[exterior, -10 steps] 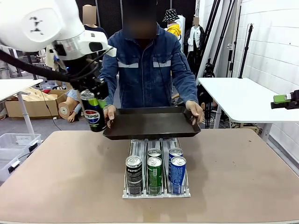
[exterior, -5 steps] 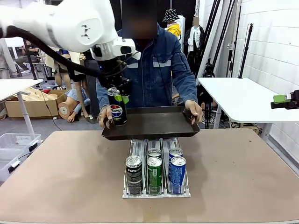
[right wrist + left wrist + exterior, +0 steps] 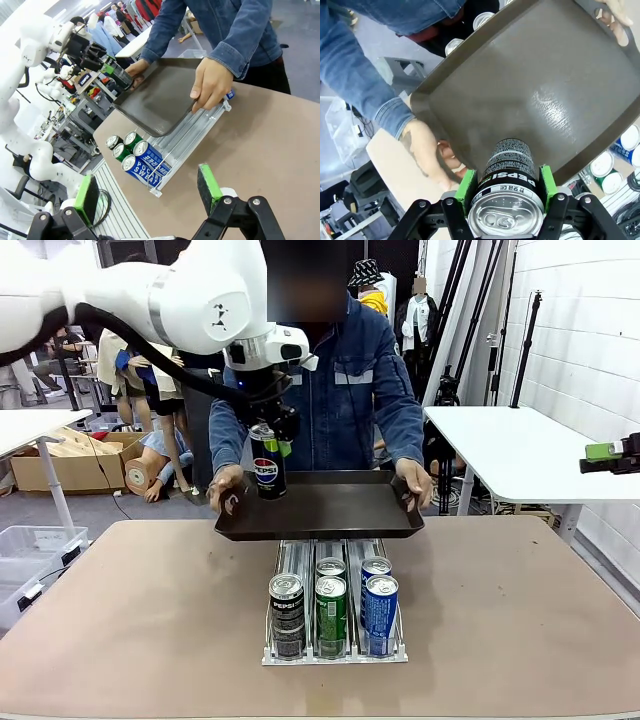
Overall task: Retrieve and hand over the desired beverage to the person.
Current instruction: Place the picked can on the Handle tray extended by the person.
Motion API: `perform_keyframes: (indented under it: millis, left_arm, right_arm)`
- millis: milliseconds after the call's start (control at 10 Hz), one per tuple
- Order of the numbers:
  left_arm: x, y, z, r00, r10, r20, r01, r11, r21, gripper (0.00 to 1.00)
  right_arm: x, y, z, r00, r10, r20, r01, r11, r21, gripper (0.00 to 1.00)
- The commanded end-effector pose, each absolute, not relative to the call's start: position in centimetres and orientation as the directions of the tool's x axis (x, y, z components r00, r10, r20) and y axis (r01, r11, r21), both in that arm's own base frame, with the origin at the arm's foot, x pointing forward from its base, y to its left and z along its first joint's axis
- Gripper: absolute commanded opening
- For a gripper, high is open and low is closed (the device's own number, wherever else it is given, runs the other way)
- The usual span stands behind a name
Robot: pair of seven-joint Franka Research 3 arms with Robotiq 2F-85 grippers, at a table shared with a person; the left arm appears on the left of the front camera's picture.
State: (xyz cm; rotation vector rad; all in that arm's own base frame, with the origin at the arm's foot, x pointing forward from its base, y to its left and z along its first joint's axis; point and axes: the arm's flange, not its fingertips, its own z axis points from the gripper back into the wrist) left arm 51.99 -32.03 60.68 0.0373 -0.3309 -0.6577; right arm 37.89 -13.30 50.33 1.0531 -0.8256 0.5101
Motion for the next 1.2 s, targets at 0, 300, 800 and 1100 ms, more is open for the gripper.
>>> perform_keyframes:
  millis: [0,300,800,1100]
  left_arm:
    - [53.5,-33.0,61.2,0.739,-0.617,0.272,0.609,0.783,0.124,0.19]
    - [54.8,-33.2,59.2,0.757,-0.61,0.235,0.607,0.789,0.091,0.19]
    - [56.3,-33.6,56.9,0.776,-0.601,0.192,0.608,0.794,0.024,0.19]
    - [56.3,-33.6,56.6,0.775,-0.601,0.193,0.609,0.793,0.026,0.19]
  right_arm:
    - [37.9,-13.2,50.4,0.6,-0.016,0.799,-0.723,0.417,0.551,1.0]
    - [37.9,-13.2,50.4,0.6,-0.016,0.799,-0.723,0.417,0.551,1.0]
    - [37.9,-13.2,50.4,0.6,-0.016,0.799,-0.723,0.417,0.551,1.0]
    - [37.9,-13.2,50.4,0.6,-0.016,0.799,-0.723,0.417,0.551,1.0]
